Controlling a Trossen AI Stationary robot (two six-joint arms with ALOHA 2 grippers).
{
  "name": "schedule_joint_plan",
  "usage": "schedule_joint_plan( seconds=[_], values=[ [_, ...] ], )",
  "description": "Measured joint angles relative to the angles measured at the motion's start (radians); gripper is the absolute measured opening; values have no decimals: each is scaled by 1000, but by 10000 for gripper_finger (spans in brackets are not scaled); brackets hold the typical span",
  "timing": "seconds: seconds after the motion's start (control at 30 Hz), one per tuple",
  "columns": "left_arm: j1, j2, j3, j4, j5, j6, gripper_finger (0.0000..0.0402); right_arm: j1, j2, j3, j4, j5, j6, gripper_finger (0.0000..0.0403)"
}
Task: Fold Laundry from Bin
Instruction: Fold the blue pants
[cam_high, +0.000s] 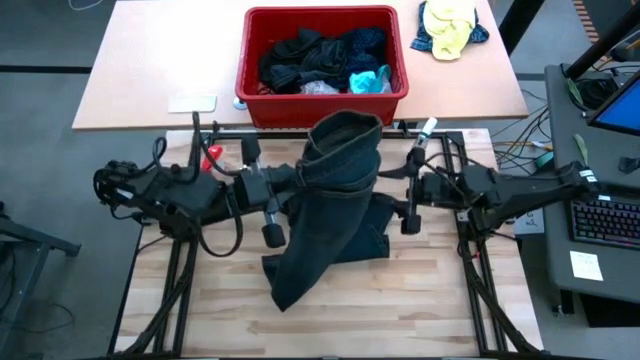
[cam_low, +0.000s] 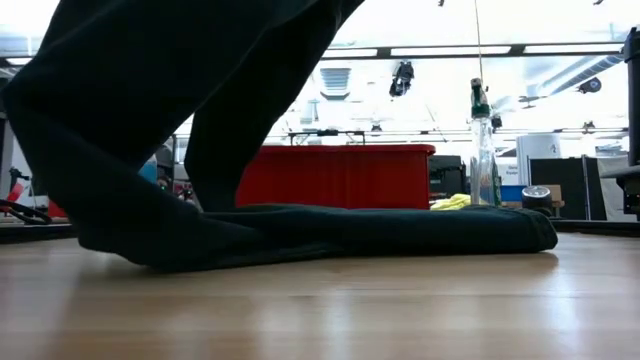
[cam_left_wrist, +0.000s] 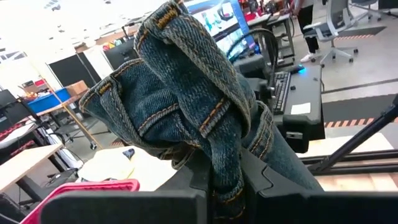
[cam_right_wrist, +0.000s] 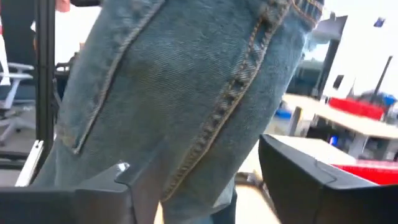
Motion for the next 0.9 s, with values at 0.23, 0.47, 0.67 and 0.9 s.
schedule_joint_plan(
  seconds=[0.23,0.47,0.67,0.9],
  values=[
    [1,-1,-21,8,0,-8,13,-68,36,134,-146,-56,138,332],
    [2,-2,-62,47,0,-6,13,-149,168,221,-139,-185,170,358],
    [-3,-2,-62,62,7,-4,13,-178,288,329,-102,-501,118,310],
    [-75,-2,-45,130,71,76,13,-115,327,502,-201,-630,83,86]
  ],
)
